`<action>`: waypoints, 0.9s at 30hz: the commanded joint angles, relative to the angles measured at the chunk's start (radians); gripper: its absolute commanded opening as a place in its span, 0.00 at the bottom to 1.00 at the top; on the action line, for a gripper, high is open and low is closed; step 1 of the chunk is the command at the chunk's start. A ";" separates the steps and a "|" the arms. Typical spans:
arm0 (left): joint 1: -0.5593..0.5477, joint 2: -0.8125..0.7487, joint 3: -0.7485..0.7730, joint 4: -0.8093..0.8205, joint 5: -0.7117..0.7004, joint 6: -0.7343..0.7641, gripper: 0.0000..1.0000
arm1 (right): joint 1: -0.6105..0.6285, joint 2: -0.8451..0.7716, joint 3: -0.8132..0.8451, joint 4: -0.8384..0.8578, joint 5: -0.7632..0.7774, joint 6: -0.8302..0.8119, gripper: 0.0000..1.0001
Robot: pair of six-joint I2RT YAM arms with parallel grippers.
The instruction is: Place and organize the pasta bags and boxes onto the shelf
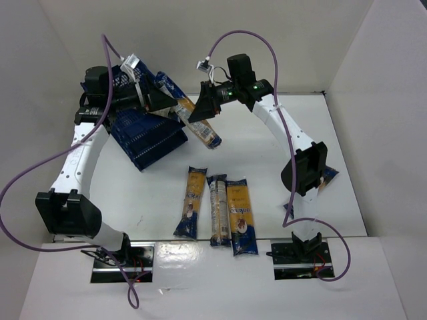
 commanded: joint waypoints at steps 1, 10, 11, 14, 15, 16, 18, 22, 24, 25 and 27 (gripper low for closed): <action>-0.005 -0.042 0.019 0.120 -0.021 -0.071 0.94 | 0.008 -0.079 0.072 0.097 -0.129 0.026 0.00; -0.005 0.033 0.205 0.210 -0.001 -0.169 0.94 | 0.008 -0.088 0.062 0.107 -0.164 0.026 0.00; -0.005 0.033 0.214 0.210 -0.001 -0.181 0.94 | 0.008 -0.088 0.062 0.107 -0.164 0.026 0.00; -0.005 0.043 0.225 0.210 -0.001 -0.181 0.94 | 0.008 -0.088 0.082 0.107 -0.164 0.026 0.00; -0.005 0.043 0.225 0.210 -0.001 -0.190 0.94 | 0.008 -0.088 0.082 0.107 -0.164 0.026 0.00; -0.005 0.043 0.210 0.210 -0.001 -0.190 0.94 | 0.008 -0.088 0.082 0.116 -0.164 0.035 0.00; -0.014 0.032 0.176 0.210 -0.001 -0.190 0.94 | 0.008 -0.079 0.082 0.116 -0.164 0.035 0.00; -0.023 0.032 0.144 0.210 -0.001 -0.190 0.94 | 0.008 -0.070 0.101 0.116 -0.164 0.035 0.00; -0.023 0.032 0.144 0.210 -0.001 -0.190 0.94 | 0.008 -0.070 0.124 0.116 -0.164 0.046 0.00; -0.023 0.032 0.144 0.210 -0.001 -0.190 0.94 | 0.008 -0.070 0.124 0.116 -0.164 0.046 0.00; -0.023 0.041 0.156 0.210 -0.001 -0.190 0.94 | 0.008 -0.061 0.145 0.116 -0.155 0.046 0.00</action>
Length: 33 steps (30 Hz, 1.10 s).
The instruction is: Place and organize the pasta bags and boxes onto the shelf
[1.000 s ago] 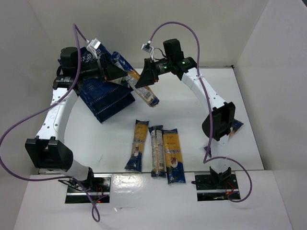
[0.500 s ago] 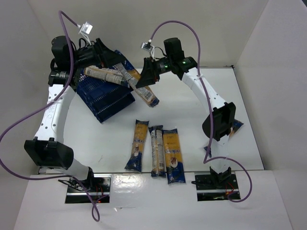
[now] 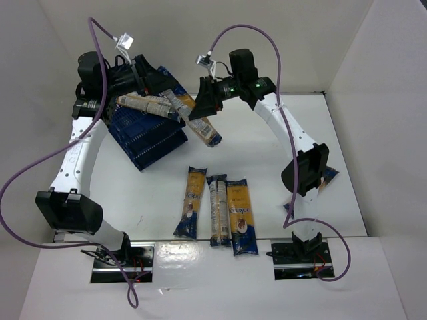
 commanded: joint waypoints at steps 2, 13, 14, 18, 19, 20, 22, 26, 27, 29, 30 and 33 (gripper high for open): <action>-0.003 0.015 0.031 0.045 0.009 0.001 0.94 | 0.008 -0.047 0.117 0.084 -0.061 0.022 0.00; -0.034 0.069 0.131 0.035 0.009 0.013 0.93 | 0.008 -0.029 0.174 0.084 -0.038 0.031 0.00; -0.034 0.069 0.131 0.035 0.009 0.013 0.93 | 0.008 -0.029 0.184 0.084 -0.038 0.031 0.00; -0.057 0.089 0.140 0.035 0.009 0.013 0.93 | 0.008 -0.020 0.195 0.084 -0.027 0.031 0.00; -0.057 0.089 0.149 0.035 0.009 0.013 0.92 | 0.008 -0.020 0.206 0.084 -0.027 0.031 0.00; -0.057 0.098 0.149 0.035 0.009 0.013 0.89 | 0.008 -0.020 0.215 0.084 -0.016 0.031 0.00; -0.057 0.098 0.149 0.035 0.019 0.013 0.84 | 0.008 -0.010 0.226 0.084 -0.006 0.019 0.00; -0.057 0.098 0.149 0.044 0.029 0.013 0.67 | 0.008 -0.010 0.226 0.075 -0.005 0.010 0.00; -0.057 0.098 0.149 0.045 0.029 0.013 0.62 | 0.008 -0.010 0.226 0.075 -0.005 0.010 0.00; -0.057 0.098 0.149 0.054 0.042 0.013 0.38 | 0.008 -0.010 0.226 0.075 -0.005 0.010 0.00; -0.057 0.098 0.149 0.054 0.042 0.013 0.25 | 0.008 -0.010 0.226 0.075 -0.005 0.010 0.00; -0.057 0.098 0.160 0.054 0.057 0.013 0.00 | 0.008 -0.010 0.226 0.075 0.004 0.001 0.00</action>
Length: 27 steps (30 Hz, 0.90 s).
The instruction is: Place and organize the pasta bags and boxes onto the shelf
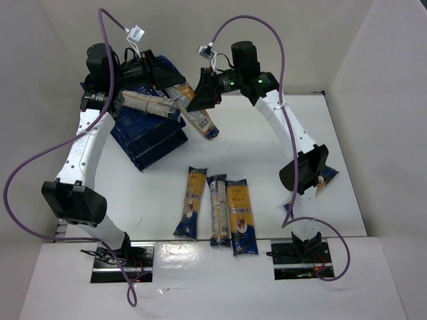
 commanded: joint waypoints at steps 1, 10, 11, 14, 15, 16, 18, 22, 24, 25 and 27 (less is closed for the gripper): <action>0.005 0.013 0.049 0.030 0.023 0.012 0.00 | 0.008 -0.042 0.086 0.092 -0.072 -0.012 0.00; 0.005 0.033 0.129 -0.043 0.116 0.076 0.00 | 0.008 -0.070 0.054 0.050 0.049 -0.023 0.56; 0.005 0.033 0.139 -0.043 0.117 0.076 0.00 | 0.008 -0.080 0.054 0.035 0.049 -0.040 0.58; 0.005 0.033 0.152 -0.078 0.117 0.098 0.00 | 0.008 -0.090 0.016 0.008 0.083 -0.074 0.67; 0.005 0.033 0.167 -0.089 0.117 0.107 0.00 | -0.012 -0.100 0.005 -0.006 0.092 -0.090 0.70; 0.005 0.033 0.181 -0.089 0.117 0.118 0.00 | -0.023 -0.100 -0.024 -0.006 0.092 -0.100 0.70; 0.005 0.033 0.181 -0.109 0.117 0.127 0.00 | -0.073 -0.122 -0.061 -0.028 0.102 -0.120 0.73; 0.005 0.033 0.190 -0.138 0.126 0.156 0.00 | -0.199 -0.158 -0.205 -0.019 0.102 -0.130 0.77; 0.014 0.033 0.190 -0.149 0.135 0.156 0.00 | -0.279 -0.188 -0.297 -0.003 0.077 -0.140 0.84; 0.014 0.033 0.217 -0.178 0.135 0.177 0.00 | -0.303 -0.200 -0.329 0.012 0.077 -0.140 0.84; 0.023 0.033 0.245 -0.209 0.146 0.196 0.00 | -0.351 -0.230 -0.415 0.023 0.066 -0.140 0.86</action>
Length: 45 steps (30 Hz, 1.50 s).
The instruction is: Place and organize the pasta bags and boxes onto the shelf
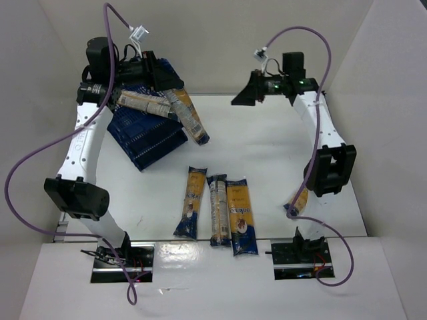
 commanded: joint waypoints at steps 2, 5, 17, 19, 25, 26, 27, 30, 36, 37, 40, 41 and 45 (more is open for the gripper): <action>0.041 -0.004 0.165 -0.029 0.073 0.051 0.00 | -0.112 -0.093 -0.144 0.007 0.005 -0.074 0.87; 0.067 0.016 0.219 -0.089 0.101 0.079 0.00 | -0.163 -0.123 -0.213 -0.056 0.077 -0.166 0.88; 0.156 0.137 0.641 -0.377 0.121 0.237 0.00 | -0.229 -0.240 -0.398 -0.087 0.215 -0.264 0.90; 0.180 0.128 0.651 -0.423 0.110 0.283 0.00 | -0.229 -0.263 -0.410 -0.087 0.215 -0.264 0.90; 0.318 0.140 0.661 -0.578 0.095 0.436 0.00 | -0.229 -0.295 -0.453 -0.096 0.234 -0.273 0.90; 0.338 0.152 0.650 -0.578 0.122 0.436 0.00 | -0.229 -0.295 -0.468 -0.096 0.243 -0.273 0.90; 0.358 0.161 0.650 -0.595 0.136 0.452 0.00 | -0.229 -0.295 -0.481 -0.096 0.243 -0.273 0.90; 0.415 0.209 0.690 -0.653 0.177 0.488 0.00 | -0.229 -0.304 -0.490 -0.096 0.255 -0.283 0.90; 0.479 0.227 0.613 -0.604 0.270 0.450 0.00 | -0.229 -0.324 -0.520 -0.106 0.264 -0.292 0.90; 0.489 0.227 0.622 -0.604 0.270 0.450 0.00 | -0.229 -0.324 -0.521 -0.106 0.264 -0.292 0.90; 0.499 0.296 0.679 -0.604 0.294 0.430 0.00 | -0.229 -0.333 -0.533 -0.106 0.275 -0.292 0.90; 0.510 0.307 0.679 -0.592 0.306 0.414 0.00 | -0.229 -0.333 -0.543 -0.106 0.275 -0.292 0.90; 0.530 0.327 0.650 -0.561 0.326 0.395 0.00 | -0.229 -0.343 -0.553 -0.106 0.284 -0.301 0.90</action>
